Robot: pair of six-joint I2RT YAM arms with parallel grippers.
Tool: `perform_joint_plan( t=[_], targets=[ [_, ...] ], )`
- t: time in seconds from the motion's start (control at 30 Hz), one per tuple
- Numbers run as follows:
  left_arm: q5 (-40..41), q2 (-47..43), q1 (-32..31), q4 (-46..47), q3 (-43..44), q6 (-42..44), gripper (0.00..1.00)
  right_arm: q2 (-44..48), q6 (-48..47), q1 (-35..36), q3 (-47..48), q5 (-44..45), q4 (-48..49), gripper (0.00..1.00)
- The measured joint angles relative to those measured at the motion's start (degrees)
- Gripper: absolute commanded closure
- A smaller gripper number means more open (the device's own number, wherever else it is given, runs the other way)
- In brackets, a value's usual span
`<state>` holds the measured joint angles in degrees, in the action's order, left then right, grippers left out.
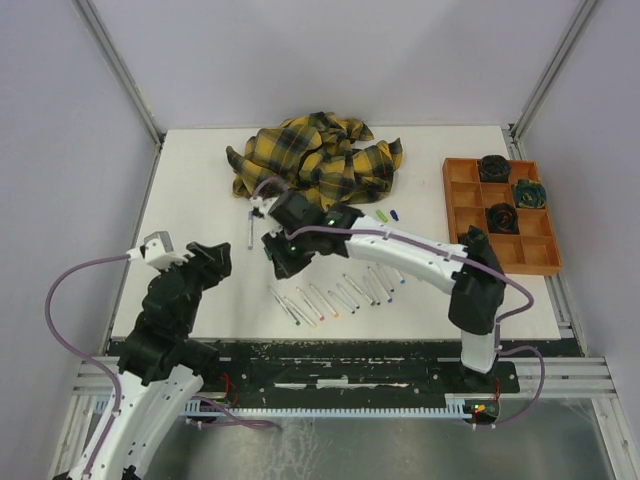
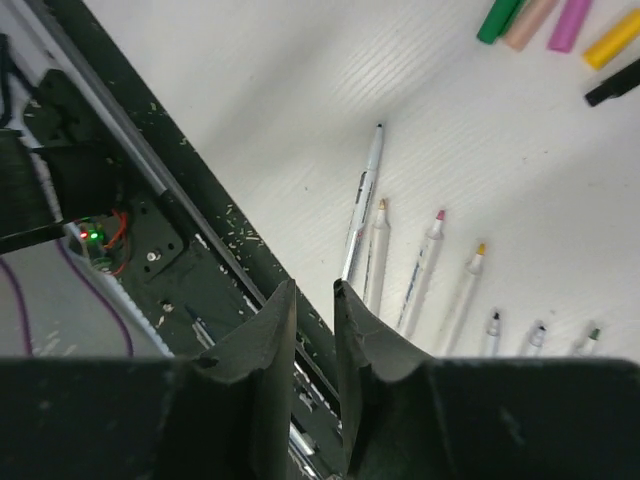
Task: Open the pen caps
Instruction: Place the pen at the center of the board, then pick up the pen from the center of the board.
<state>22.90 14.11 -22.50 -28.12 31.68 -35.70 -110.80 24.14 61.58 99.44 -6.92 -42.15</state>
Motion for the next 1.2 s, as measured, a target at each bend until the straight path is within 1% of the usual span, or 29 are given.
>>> perform_joint_plan(
  t=[0.07,0.1,0.17,0.2,0.27,0.3,0.37,0.4,0.43,0.47,0.53,0.67,0.83,0.93,1.1,1.2],
  targets=[
    [-1.2,1.7,0.0,2.0,-1.1,0.0,0.23,3.9,-3.4,-3.1,-1.3,-3.9,0.3,0.72],
    [-2.1,2.9,0.0,3.3,-1.8,0.0,0.2,5.6,-5.5,-5.0,-2.0,-6.3,0.5,0.71],
    [-3.7,5.9,0.0,5.9,-3.0,0.0,0.18,9.0,-10.3,-9.0,-3.6,-11.5,0.6,0.68],
    [-4.2,7.8,0.0,7.3,-3.4,0.0,0.16,10.4,-12.7,-11.2,-4.2,-13.9,0.4,0.66],
    [-5.2,11.7,0.0,9.7,-4.0,0.0,0.15,13.2,-17.2,-15.0,-5.3,-17.4,-0.1,0.58],
    [-5.3,14.1,0.0,11.0,-4.1,0.0,0.15,14.9,-19.5,-17.0,-5.8,-18.5,-0.3,0.5],
    [-5.5,20.3,0.0,14.0,-4.1,0.1,0.16,18.0,-22.9,-19.3,-7.0,-18.9,-0.4,0.24],
    [-5.5,23.7,0.0,15.2,-4.1,0.1,0.16,19.9,-24.3,-20.0,-7.8,-18.5,-0.3,0.18],
    [-5.4,26.4,0.0,16.0,-4.0,0.2,0.16,22.1,-26.3,-20.4,-8.9,-17.9,-0.1,0.15],
    [-5.4,30.9,0.1,16.6,-3.4,0.3,0.18,24.2,-28.0,-20.6,-9.9,-17.4,-0.1,0.14],
    [-5.5,38.0,0.4,16.9,-1.5,1.3,0.22,26.4,-30.9,-20.5,-10.4,-17.5,-0.8,0.15],
    [-5.6,52.0,1.9,16.9,5.3,4.6,0.32,26.6,-35.1,-20.7,-10.5,-21.9,-2.8,0.14],
    [-5.6,66.2,5.3,17.0,13.6,9.5,0.42,28.8,-36.0,-22.6,-20.5,-27.8,-0.7,0.14],
    [-5.6,71.5,6.5,16.0,16.8,11.2,0.46,29.5,-35.5,-24.8,-23.4,-31.6,-0.3,0.14],
    [-5.7,77.4,6.8,13.3,22.4,13.6,0.53,29.6,-34.6,-27.5,-23.5,-36.2,2.1,0.14],
    [-6.0,80.5,6.8,11.8,26.6,14.9,0.55,29.6,-34.2,-27.9,-23.5,-38.3,2.9,0.14]
  ],
)
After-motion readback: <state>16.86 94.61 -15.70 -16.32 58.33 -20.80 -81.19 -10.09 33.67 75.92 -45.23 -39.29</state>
